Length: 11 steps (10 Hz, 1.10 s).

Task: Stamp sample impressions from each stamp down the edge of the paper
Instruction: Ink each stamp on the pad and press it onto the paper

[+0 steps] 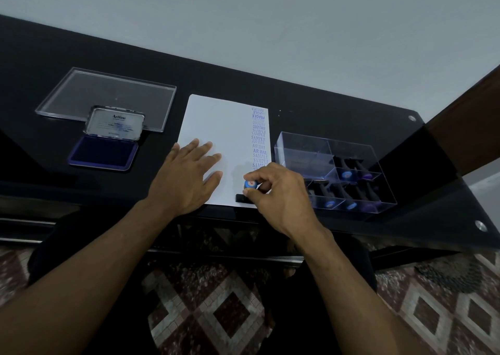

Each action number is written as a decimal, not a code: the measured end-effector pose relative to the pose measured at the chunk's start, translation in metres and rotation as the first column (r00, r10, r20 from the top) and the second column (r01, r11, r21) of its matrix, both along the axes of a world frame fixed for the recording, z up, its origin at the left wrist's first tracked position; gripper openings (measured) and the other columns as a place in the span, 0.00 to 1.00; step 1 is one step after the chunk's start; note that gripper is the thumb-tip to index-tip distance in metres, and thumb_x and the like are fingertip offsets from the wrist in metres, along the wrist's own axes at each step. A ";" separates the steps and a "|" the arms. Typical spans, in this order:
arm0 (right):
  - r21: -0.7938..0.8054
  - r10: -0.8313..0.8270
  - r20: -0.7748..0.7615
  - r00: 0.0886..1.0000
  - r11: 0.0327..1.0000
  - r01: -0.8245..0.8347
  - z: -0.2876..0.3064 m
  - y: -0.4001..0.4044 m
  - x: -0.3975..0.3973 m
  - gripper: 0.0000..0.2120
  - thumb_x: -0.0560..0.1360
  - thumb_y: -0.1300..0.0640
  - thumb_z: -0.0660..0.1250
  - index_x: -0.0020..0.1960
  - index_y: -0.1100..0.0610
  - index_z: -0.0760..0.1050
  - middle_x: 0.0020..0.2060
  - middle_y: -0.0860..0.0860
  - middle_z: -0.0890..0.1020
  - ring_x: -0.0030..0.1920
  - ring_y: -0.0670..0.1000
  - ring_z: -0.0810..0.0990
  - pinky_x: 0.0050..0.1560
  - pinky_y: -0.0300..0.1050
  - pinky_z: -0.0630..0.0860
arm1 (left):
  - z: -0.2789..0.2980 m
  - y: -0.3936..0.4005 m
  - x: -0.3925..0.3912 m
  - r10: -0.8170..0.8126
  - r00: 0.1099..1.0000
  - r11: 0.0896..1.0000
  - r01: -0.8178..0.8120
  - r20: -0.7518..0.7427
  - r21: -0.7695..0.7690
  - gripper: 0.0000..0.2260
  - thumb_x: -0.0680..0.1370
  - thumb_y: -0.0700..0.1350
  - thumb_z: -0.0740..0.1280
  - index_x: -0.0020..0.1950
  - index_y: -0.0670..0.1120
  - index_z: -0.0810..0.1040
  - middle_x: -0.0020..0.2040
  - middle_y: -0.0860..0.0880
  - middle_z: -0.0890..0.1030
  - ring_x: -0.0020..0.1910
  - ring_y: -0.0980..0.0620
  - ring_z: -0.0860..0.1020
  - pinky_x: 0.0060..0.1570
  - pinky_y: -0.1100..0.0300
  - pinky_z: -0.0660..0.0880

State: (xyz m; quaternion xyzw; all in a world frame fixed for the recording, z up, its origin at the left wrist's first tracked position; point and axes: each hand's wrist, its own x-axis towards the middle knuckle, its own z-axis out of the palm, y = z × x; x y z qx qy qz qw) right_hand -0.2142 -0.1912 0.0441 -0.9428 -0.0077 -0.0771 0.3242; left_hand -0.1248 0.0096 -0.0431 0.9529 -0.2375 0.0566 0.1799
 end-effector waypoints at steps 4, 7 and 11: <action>0.805 -0.465 -0.116 0.878 0.474 0.357 0.014 -0.018 0.008 0.04 0.74 0.67 0.70 0.47 0.62 0.81 0.38 0.58 0.83 0.34 0.56 0.82 0.31 0.47 0.78 | 0.000 0.001 0.000 -0.003 1.000 1.000 0.003 -0.003 -0.001 0.26 0.81 0.62 0.50 0.76 0.54 0.69 0.79 0.50 0.64 0.80 0.48 0.56 0.79 0.42 0.51; 0.830 -0.479 -0.172 0.861 0.401 0.388 0.008 -0.016 0.010 0.05 0.74 0.68 0.70 0.48 0.63 0.81 0.38 0.57 0.83 0.35 0.56 0.82 0.33 0.47 0.79 | 0.002 0.001 -0.001 0.000 1.000 1.000 0.000 -0.014 0.005 0.27 0.81 0.63 0.49 0.77 0.54 0.68 0.80 0.51 0.63 0.81 0.49 0.55 0.79 0.43 0.49; 0.822 -0.472 -0.174 0.864 0.414 0.391 0.006 -0.017 0.010 0.05 0.74 0.68 0.70 0.49 0.63 0.81 0.40 0.58 0.84 0.35 0.55 0.82 0.34 0.48 0.79 | 0.001 0.001 0.000 -0.003 1.000 1.000 0.003 -0.006 0.007 0.27 0.81 0.63 0.50 0.76 0.54 0.69 0.80 0.50 0.64 0.80 0.49 0.56 0.79 0.43 0.50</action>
